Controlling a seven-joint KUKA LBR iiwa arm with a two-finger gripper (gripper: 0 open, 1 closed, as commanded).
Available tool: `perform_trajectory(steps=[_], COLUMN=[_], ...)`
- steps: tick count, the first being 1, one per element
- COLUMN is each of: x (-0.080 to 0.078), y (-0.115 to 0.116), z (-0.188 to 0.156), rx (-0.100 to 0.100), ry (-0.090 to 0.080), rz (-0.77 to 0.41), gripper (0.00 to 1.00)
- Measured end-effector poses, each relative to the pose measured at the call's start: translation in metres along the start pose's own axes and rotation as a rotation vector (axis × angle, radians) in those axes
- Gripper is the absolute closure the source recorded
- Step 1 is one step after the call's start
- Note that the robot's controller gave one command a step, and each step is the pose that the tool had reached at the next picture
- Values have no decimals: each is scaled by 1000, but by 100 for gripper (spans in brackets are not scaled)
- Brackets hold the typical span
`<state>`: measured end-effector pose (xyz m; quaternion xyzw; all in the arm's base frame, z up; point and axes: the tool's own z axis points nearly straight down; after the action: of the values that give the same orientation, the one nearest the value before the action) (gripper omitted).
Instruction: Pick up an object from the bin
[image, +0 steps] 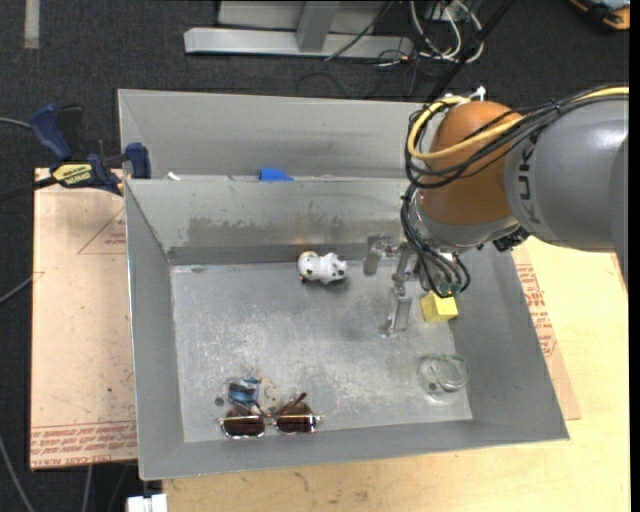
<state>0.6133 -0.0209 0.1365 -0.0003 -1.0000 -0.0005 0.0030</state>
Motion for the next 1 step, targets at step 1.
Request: perform_trajectory(steps=[1], x=[-2], y=[0], z=[-5], rx=[0], ry=[-8], rz=[0], gripper=[0])
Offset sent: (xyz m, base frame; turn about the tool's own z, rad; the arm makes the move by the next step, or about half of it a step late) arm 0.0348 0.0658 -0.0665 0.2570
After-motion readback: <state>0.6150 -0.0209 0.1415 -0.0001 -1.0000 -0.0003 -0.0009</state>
